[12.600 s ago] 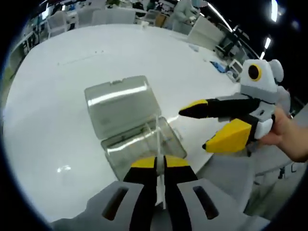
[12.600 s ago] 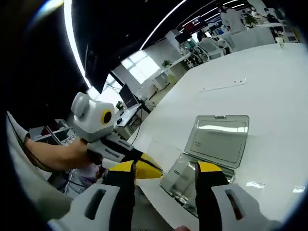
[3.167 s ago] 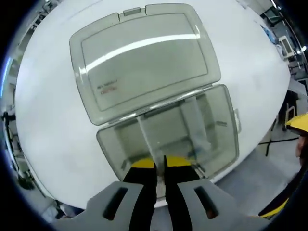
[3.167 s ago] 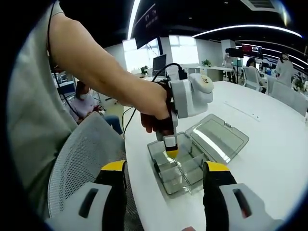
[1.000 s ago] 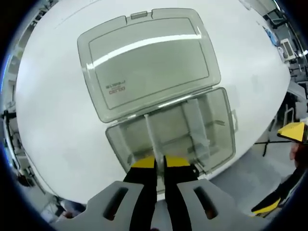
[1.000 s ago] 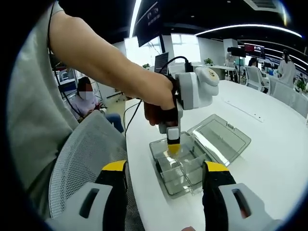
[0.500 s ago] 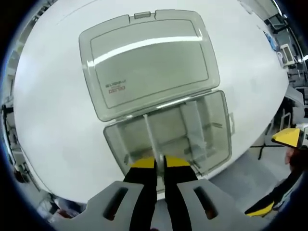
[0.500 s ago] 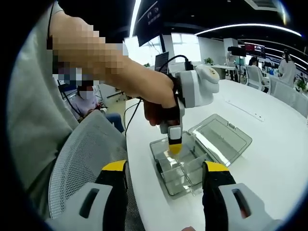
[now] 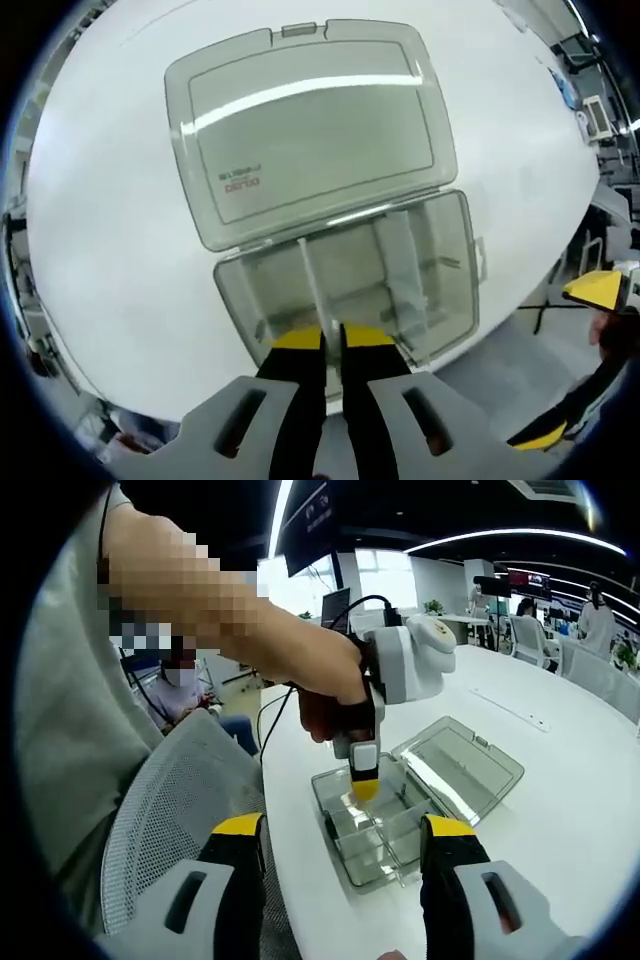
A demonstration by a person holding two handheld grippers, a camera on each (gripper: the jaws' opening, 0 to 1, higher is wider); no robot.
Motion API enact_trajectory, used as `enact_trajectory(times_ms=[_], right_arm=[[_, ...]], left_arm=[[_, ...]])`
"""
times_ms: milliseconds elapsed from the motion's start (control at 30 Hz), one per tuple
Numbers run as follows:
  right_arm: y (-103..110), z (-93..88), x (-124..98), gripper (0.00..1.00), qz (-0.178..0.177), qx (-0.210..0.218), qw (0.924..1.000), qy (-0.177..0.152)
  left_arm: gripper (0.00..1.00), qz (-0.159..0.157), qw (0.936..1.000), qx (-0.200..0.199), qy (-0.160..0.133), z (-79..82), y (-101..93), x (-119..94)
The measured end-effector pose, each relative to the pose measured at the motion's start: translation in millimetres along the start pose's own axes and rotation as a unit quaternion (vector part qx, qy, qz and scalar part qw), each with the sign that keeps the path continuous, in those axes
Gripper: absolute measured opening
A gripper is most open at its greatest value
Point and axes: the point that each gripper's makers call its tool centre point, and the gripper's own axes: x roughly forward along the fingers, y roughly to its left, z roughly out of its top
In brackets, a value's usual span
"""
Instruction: Insert the divider into the dual guide fixture by aligning both edges with the guide slots and pushing it downward to the bottom, including one-sided entry, uneven engagement, binding, and posture correction.
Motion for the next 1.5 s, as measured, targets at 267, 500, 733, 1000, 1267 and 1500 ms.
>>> enact_trajectory(times_ms=[267,500,733,1000,1267,1500], right_arm=[[1.0,1.8,0.0,0.6,0.0,0.001,1.0,-0.001],[1.4,1.6,-0.6,0.6,0.0,0.001,1.0,-0.002],[1.4,1.9,-1.3,0.6,0.001,-0.001,1.0,-0.001],[1.1,0.2,-2.5,0.6,0.0,0.001,1.0,0.0],[1.1,0.9,-1.9,0.6,0.001,0.001,1.0,0.001],[0.5,-1.1,-0.9,0.6,0.001,0.003,1.0,0.002]], left_arm=[[0.01,0.007,1.0,0.003,-0.006,0.8,1.1,1.4],[0.01,0.017,0.9997,0.004,-0.018,0.7,1.4,2.4],[0.01,0.021,0.9994,0.001,-0.027,-0.1,0.6,3.5],[0.01,0.034,0.9988,0.008,-0.034,-0.1,0.1,7.5],[0.02,0.043,0.9984,0.019,-0.033,-0.7,0.0,11.0],[0.02,0.051,0.9979,0.033,-0.025,0.5,0.9,17.0]])
